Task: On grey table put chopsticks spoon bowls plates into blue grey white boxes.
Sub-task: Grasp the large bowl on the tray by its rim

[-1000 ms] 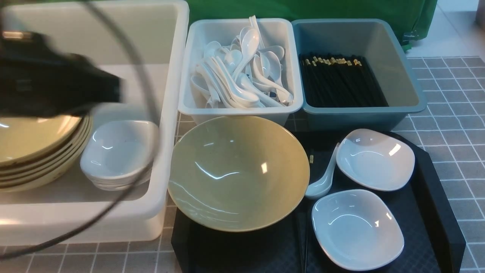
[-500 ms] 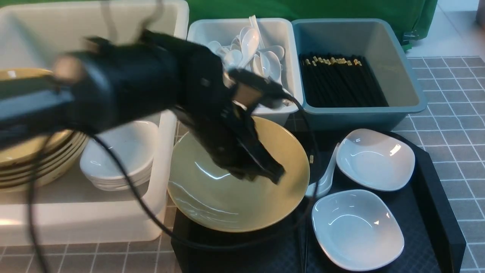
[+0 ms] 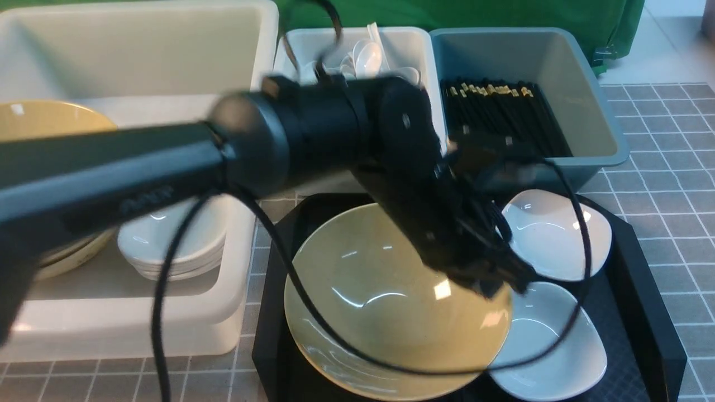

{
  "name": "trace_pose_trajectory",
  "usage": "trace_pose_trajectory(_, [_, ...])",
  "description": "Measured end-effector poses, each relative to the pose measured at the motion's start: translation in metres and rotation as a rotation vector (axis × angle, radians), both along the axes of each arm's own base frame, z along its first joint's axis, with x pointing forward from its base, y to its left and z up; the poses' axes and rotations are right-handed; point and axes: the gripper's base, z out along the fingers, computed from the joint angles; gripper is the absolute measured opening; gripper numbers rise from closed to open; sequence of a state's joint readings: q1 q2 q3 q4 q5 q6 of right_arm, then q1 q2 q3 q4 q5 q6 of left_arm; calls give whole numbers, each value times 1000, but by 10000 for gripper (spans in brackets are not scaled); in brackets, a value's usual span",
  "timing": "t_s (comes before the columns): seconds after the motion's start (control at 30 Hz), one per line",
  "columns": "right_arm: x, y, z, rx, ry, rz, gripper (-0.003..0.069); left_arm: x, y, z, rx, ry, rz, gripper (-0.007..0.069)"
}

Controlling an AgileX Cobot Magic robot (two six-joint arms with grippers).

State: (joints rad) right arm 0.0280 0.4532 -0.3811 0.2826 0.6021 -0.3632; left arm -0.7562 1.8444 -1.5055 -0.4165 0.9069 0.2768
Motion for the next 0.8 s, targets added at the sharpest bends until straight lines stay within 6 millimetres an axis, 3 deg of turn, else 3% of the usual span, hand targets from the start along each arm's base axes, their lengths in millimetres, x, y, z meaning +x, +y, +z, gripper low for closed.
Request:
trace_pose_trajectory(0.07, [0,0,0,0,-1,0,59,16,22,15,68,-95,19,179])
trace_pose_trajectory(0.17, [0,0,0,0,-4,-1,59,29,40,16,143,-141,59,286])
trace_pose_trajectory(0.27, [0,0,0,1,-6,-2,59,50,64,6,256,-168,134,452])
trace_pose_trajectory(0.37, [0,0,0,1,-6,-2,59,60,71,-7,316,-171,147,509])
trace_pose_trajectory(0.4, [0,0,0,2,-6,-2,59,66,72,-20,358,-162,142,531])
trace_pose_trajectory(0.5, [0,0,0,2,-6,-2,59,72,71,-42,410,-137,128,525])
trace_pose_trajectory(0.63, [0,0,0,2,-6,-2,60,75,69,-62,442,-83,133,430])
trace_pose_trajectory(0.7, [0,0,0,2,-6,-2,62,74,69,-67,458,-57,132,311])
trace_pose_trajectory(0.8, [0,0,1,3,-7,-3,62,74,72,-56,431,-35,150,157])
